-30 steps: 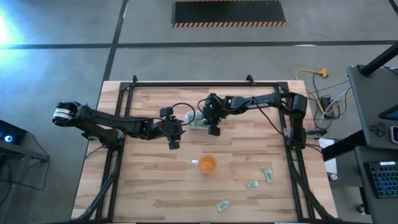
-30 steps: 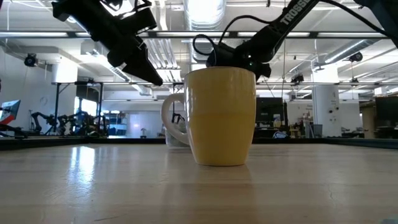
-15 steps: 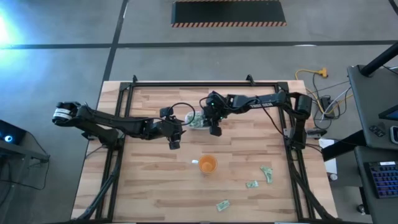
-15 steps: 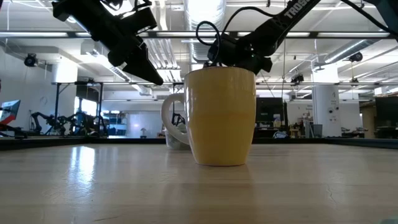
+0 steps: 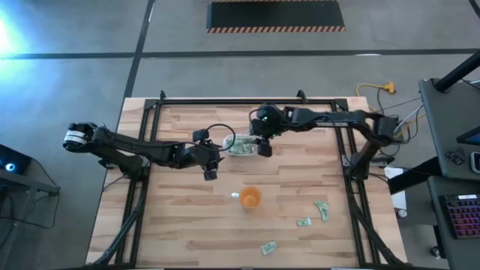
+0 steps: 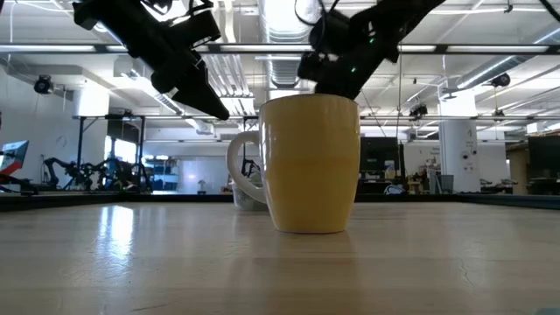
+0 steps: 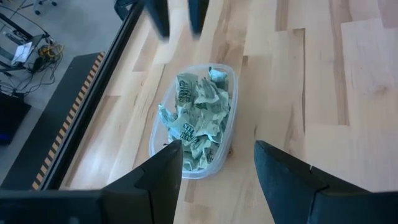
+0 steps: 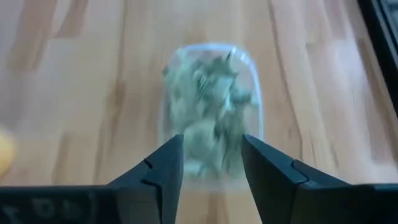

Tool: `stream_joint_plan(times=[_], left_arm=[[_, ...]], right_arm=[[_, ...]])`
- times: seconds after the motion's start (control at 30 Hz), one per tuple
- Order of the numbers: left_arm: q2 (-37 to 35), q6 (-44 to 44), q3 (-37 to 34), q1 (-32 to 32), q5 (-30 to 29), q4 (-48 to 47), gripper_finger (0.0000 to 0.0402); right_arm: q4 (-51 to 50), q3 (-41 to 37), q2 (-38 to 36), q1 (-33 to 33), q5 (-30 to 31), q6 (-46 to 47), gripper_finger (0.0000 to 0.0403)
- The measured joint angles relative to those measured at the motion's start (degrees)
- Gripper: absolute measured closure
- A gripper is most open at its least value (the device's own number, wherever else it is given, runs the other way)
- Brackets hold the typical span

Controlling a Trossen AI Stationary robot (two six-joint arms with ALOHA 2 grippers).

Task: Pick and place Stevia / Truvia into bins
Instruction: Put the stevia packet into the transparent bin

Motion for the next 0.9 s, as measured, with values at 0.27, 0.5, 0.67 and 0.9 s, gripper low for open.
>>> stream_joint_plan(times=[0.27, 0.5, 0.67, 0.9], left_arm=[[0.67, 0.01, -0.02, -1.38, 11.44, 2.25, 0.0219], [1.38, 3.91, 0.03, -6.15, 16.20, 7.10, 0.0219], [0.55, 3.92, 0.26, -8.79, 16.10, 7.69, 0.0219], [0.47, 3.81, 0.25, -9.30, 12.05, 8.09, 0.0219]], right_arm=[[-20.37, -3.18, -14.78, 0.35, -0.04, 2.27, 0.0272], [-21.69, -12.93, -32.64, 1.37, -0.24, 10.33, 0.0280], [-20.85, -23.77, -44.17, 5.55, -0.59, 17.21, 0.0277], [-16.03, -28.19, -46.35, 18.35, 0.89, 25.33, 0.0277]])
